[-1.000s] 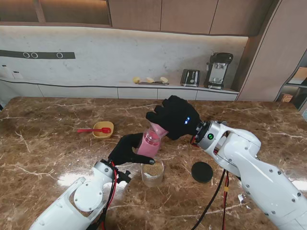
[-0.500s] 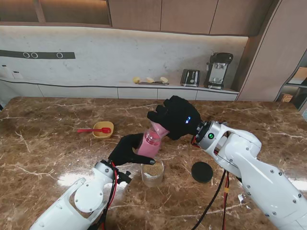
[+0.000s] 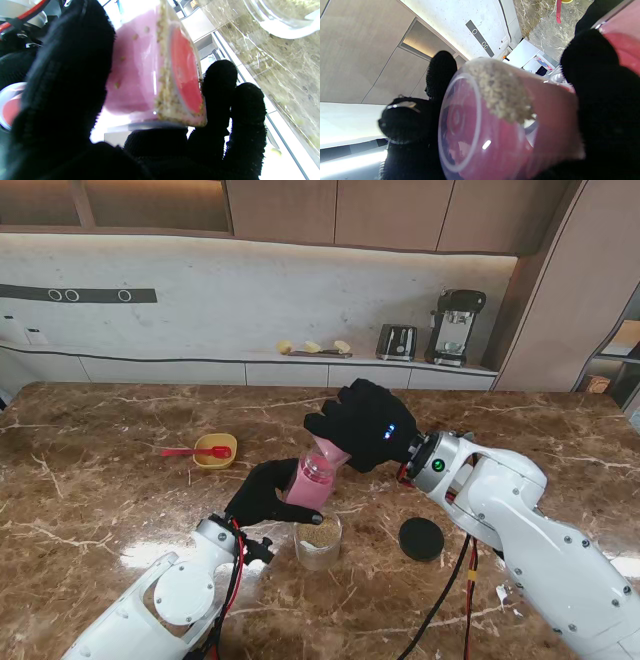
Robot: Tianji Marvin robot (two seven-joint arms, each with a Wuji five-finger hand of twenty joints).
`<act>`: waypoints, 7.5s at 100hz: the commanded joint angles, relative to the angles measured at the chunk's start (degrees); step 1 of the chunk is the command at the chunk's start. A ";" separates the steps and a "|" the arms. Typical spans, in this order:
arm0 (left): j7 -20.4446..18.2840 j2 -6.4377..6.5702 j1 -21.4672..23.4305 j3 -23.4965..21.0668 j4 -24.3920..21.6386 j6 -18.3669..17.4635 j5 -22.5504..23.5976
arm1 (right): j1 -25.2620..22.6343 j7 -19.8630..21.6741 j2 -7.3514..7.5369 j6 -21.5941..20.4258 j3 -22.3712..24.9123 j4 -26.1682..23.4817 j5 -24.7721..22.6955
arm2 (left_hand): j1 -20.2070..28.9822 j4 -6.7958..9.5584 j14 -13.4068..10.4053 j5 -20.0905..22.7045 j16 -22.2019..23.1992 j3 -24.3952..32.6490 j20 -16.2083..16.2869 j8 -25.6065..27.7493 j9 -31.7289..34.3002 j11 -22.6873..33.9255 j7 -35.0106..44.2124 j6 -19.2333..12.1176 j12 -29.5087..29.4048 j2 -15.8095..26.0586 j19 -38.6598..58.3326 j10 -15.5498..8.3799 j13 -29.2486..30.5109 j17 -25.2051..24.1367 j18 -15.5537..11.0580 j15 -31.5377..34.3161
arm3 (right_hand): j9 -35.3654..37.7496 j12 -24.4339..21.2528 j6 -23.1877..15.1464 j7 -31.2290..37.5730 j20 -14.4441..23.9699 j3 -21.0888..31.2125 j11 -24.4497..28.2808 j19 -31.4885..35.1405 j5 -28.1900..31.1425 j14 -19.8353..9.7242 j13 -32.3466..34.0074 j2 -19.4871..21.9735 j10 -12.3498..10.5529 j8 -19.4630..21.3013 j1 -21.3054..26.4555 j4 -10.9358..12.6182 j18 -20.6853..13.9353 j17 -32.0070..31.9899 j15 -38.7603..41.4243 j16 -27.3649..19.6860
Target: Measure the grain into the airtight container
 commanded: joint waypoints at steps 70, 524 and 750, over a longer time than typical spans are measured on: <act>0.00 -0.37 -0.34 0.32 -0.54 0.50 -0.19 | 0.84 1.93 0.21 -1.82 0.64 0.01 0.32 | 13.25 1.16 -3.94 14.20 0.31 29.03 0.82 5.12 7.40 8.71 19.11 -19.23 3.79 25.29 3.10 -8.77 2.44 0.03 -0.96 2.38 | -1.65 -1.23 -4.39 -2.52 1.55 12.31 -3.51 2.27 -1.11 -11.93 2.84 12.13 -1.05 -4.11 7.77 -2.19 -11.77 -0.15 8.38 3.08; 0.80 -0.81 -0.37 0.58 -0.17 1.34 -1.29 | 7.36 -7.26 3.80 -2.28 -4.80 1.01 -10.41 | 12.78 0.59 -3.58 13.46 0.17 29.71 0.74 4.77 7.62 7.37 17.52 -17.94 4.93 23.57 4.07 -7.62 2.89 0.28 -0.82 3.26 | -0.97 -0.69 -6.67 -1.26 3.60 13.58 -4.98 1.74 0.98 -13.09 2.49 10.34 -1.98 -3.70 8.87 -2.13 -12.76 -0.42 7.52 3.71; 0.74 -0.73 -0.36 0.31 -0.03 1.12 -0.95 | 8.65 -8.06 3.92 -5.41 -5.47 2.08 -8.63 | 12.60 0.58 -3.70 13.47 0.12 29.94 0.74 4.80 7.80 7.37 17.59 -18.11 4.97 23.31 4.18 -7.77 3.02 0.41 -0.93 3.37 | -4.57 -5.12 -5.70 -5.76 6.49 13.16 -3.75 -0.92 1.24 -12.98 -1.27 12.63 -2.80 -5.69 -2.19 0.22 -12.58 -4.31 3.74 3.97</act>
